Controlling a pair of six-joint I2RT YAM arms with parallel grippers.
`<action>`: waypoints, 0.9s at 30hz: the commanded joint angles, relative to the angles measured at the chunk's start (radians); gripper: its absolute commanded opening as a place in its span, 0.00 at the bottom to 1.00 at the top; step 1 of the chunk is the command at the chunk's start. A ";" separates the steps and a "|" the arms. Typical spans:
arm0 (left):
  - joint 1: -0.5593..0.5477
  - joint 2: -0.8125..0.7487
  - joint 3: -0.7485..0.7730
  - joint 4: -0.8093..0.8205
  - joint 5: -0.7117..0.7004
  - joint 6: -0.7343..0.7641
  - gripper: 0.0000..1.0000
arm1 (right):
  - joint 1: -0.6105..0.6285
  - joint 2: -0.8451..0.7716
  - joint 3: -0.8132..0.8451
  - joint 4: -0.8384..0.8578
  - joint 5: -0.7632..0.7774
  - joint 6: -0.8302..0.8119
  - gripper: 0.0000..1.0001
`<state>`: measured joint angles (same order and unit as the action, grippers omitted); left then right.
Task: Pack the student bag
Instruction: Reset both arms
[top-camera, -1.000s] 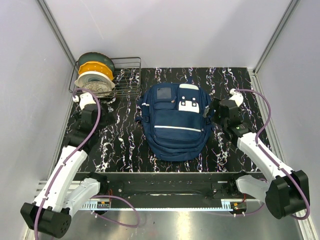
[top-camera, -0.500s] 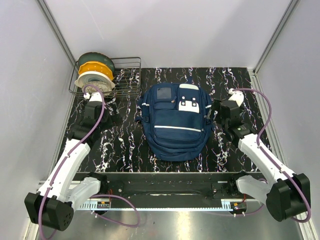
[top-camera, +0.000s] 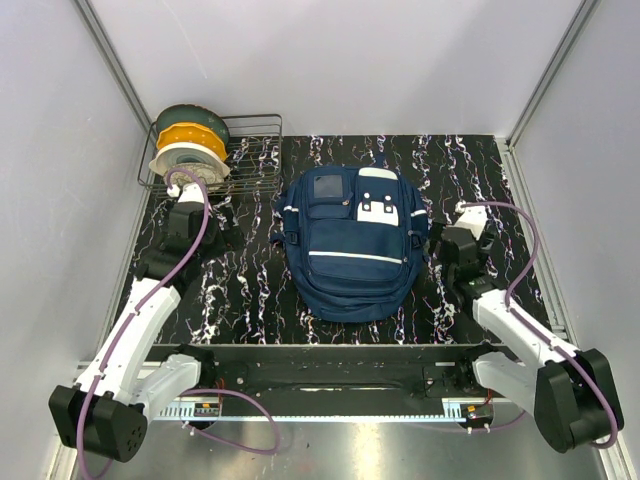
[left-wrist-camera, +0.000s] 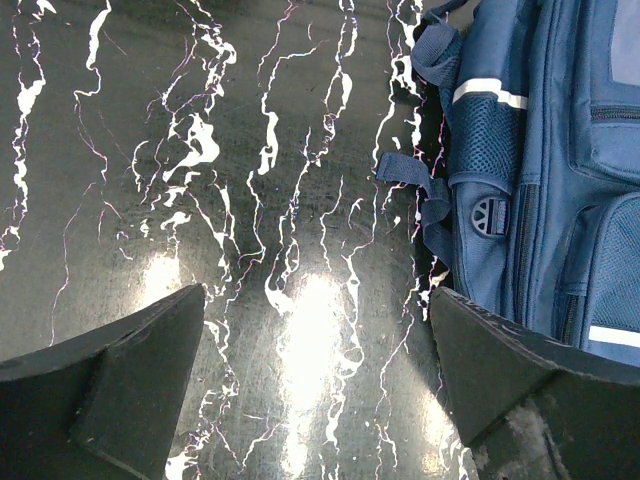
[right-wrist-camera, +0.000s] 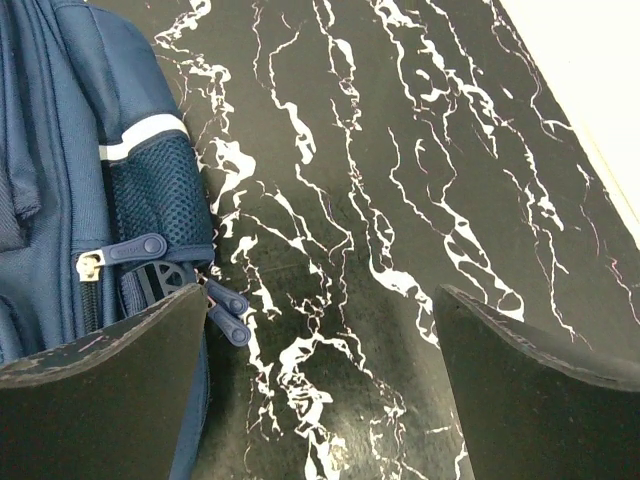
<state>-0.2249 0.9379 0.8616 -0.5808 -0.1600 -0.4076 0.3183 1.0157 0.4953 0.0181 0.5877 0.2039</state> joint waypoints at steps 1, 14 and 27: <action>0.004 -0.002 -0.004 0.042 0.010 0.016 0.99 | -0.010 0.018 -0.076 0.348 0.046 -0.109 1.00; 0.004 -0.027 -0.021 0.058 -0.026 0.021 0.99 | -0.284 0.161 -0.093 0.563 -0.122 -0.057 1.00; 0.004 -0.067 -0.042 0.082 -0.056 0.006 0.99 | -0.378 0.279 -0.081 0.608 -0.255 -0.072 1.00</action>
<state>-0.2249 0.9047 0.8272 -0.5636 -0.1780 -0.3992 -0.0513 1.2598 0.3965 0.5655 0.3862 0.1455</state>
